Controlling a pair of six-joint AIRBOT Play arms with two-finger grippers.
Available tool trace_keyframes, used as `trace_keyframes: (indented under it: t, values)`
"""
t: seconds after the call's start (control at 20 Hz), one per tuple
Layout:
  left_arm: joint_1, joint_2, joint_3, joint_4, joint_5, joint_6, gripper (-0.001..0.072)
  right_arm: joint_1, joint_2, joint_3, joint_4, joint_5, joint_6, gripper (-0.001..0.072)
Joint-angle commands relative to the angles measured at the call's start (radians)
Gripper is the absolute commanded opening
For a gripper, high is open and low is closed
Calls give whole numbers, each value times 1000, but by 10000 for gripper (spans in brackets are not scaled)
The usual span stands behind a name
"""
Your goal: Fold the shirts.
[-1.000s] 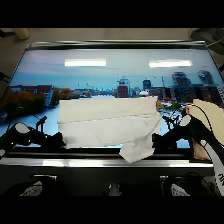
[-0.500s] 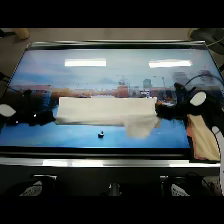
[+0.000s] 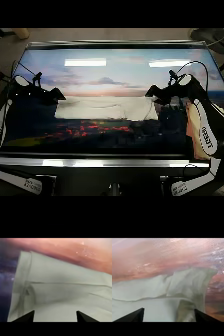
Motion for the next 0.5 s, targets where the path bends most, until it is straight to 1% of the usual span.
trace_keyframes:
  t: [0.0,0.05,0.1,0.15,0.35,0.4,0.45]
  values:
    - [24,-23,79,-3,-64,16,626,-43,-14,35,-61,164,-73,708]
    - [28,11,79,-4,-64,16,622,-55,-16,34,-126,231,-67,708]
    - [25,43,79,-5,-65,16,622,-57,-25,27,-159,267,-55,709]
    - [13,77,79,-5,-65,18,622,-50,-38,14,-144,278,-58,709]
    - [-66,193,79,-5,-64,19,621,29,-101,0,-87,215,-53,705]
    - [-93,209,79,-5,-64,19,621,53,-115,0,-88,195,-25,698]
    - [-126,216,79,-4,-64,18,619,74,-125,0,-83,174,16,617]
